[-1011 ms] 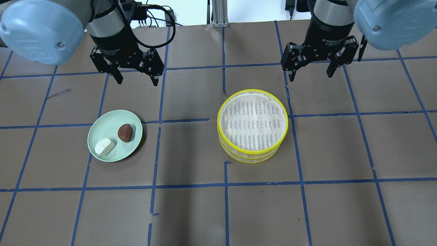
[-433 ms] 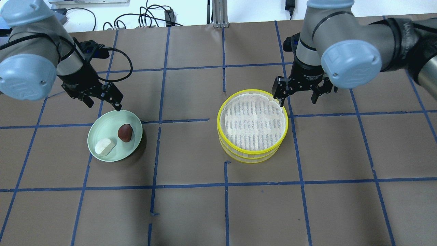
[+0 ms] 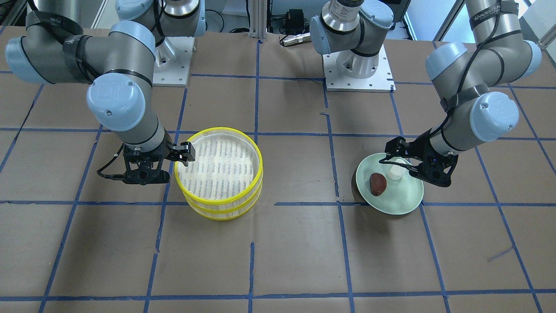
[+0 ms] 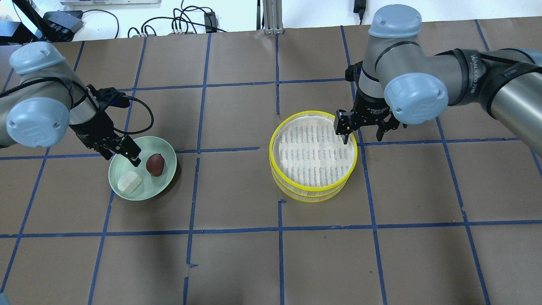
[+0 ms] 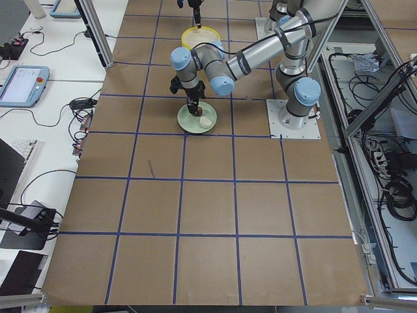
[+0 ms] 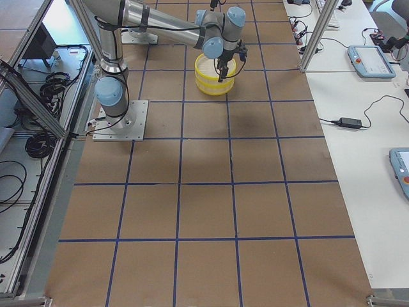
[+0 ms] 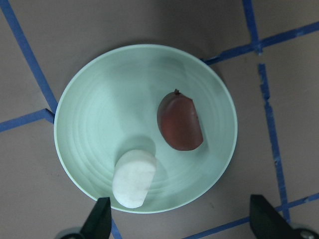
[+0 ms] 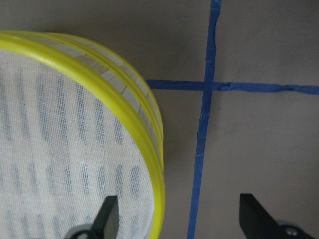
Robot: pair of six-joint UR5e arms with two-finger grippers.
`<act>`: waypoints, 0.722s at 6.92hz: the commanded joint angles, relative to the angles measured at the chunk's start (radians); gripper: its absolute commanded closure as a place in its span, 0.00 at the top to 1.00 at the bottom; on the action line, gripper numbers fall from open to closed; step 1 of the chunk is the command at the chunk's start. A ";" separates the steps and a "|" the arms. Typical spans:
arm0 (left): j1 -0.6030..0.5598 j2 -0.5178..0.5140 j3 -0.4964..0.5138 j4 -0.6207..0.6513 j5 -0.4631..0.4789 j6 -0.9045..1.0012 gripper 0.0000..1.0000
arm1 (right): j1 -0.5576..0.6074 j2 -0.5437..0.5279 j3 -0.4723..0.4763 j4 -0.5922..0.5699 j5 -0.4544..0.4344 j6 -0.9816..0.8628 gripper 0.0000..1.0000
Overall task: Place buns in different layers of steamer
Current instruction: 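Lower left gripper to the white bun while right gripper reaches the steamer rim, then grasp the white bun with left gripper while right gripper lifts the top steamer tier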
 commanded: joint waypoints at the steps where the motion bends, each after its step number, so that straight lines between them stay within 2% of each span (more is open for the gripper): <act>1: 0.010 -0.045 -0.003 0.014 0.049 0.010 0.98 | 0.000 0.025 0.027 -0.007 0.000 0.007 0.64; 3: 0.010 -0.057 -0.016 0.016 0.074 0.011 0.97 | 0.000 0.023 0.027 -0.001 -0.019 0.002 0.07; 4: 0.005 -0.078 -0.019 0.017 0.089 0.015 0.95 | 0.000 0.013 0.019 0.003 -0.021 -0.002 0.07; 5: 0.005 -0.086 -0.019 0.017 0.091 0.036 0.87 | -0.001 -0.001 0.008 0.011 -0.018 -0.007 0.07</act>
